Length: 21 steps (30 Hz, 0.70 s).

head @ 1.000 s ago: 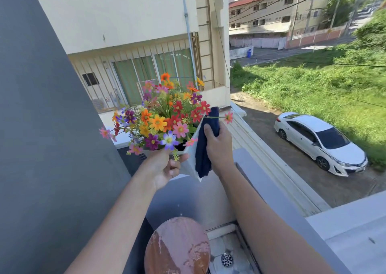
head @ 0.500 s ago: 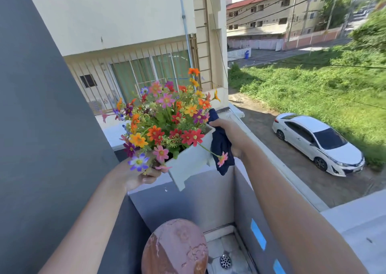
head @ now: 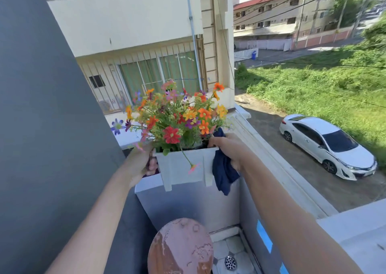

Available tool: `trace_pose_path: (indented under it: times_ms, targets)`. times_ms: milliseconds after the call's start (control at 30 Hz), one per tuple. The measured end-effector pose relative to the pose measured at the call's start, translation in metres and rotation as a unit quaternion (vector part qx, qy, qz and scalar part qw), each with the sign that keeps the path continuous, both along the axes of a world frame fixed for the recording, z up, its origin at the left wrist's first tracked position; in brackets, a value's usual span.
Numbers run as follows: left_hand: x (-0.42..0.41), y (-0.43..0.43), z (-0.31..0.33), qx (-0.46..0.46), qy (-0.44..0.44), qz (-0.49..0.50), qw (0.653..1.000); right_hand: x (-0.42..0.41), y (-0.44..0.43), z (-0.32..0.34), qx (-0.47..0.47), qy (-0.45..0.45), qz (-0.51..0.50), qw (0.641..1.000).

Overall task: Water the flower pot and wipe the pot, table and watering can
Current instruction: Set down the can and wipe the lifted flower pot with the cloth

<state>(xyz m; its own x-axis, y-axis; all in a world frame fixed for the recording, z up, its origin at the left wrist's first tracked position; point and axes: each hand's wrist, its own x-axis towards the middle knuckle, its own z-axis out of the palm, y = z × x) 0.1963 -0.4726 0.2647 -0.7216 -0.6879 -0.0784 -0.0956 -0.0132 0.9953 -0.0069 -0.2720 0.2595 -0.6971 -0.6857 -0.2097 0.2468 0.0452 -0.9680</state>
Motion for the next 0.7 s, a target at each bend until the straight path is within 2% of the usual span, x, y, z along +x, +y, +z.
trace_pose_path:
  times_ms: [100, 167, 233, 333, 467, 567, 700]
  targets:
    - [-0.007, 0.015, -0.009, 0.013, 0.026, 0.132, 0.991, 0.012, -0.006, -0.014, 0.0, -0.029, -0.071, 0.997]
    - [-0.007, 0.028, -0.03, 0.001, -0.007, 0.21, 0.978, 0.017, -0.009, -0.018, -0.021, -0.027, -0.107, 0.994]
    - [-0.009, 0.056, -0.046, -0.001, -0.048, 0.199, 0.979, 0.022, -0.015, -0.018, -0.044, 0.005, -0.132, 0.99]
    - [-0.025, 0.082, -0.054, 0.046, -0.073, 0.146, 0.985, 0.031, -0.022, -0.015, -0.034, 0.055, -0.161, 0.985]
    - [-0.055, 0.089, -0.035, 0.062, -0.028, 0.114, 0.991, 0.046, -0.026, -0.021, -0.047, 0.076, -0.146, 0.985]
    - [-0.061, 0.084, -0.035, 0.031, -0.071, 0.148, 0.986, 0.059, -0.028, -0.035, -0.056, 0.081, -0.151, 0.984]
    - [-0.062, 0.078, -0.047, 0.064, -0.094, 0.11, 0.987, 0.068, -0.031, -0.046, -0.061, 0.089, -0.16, 0.981]
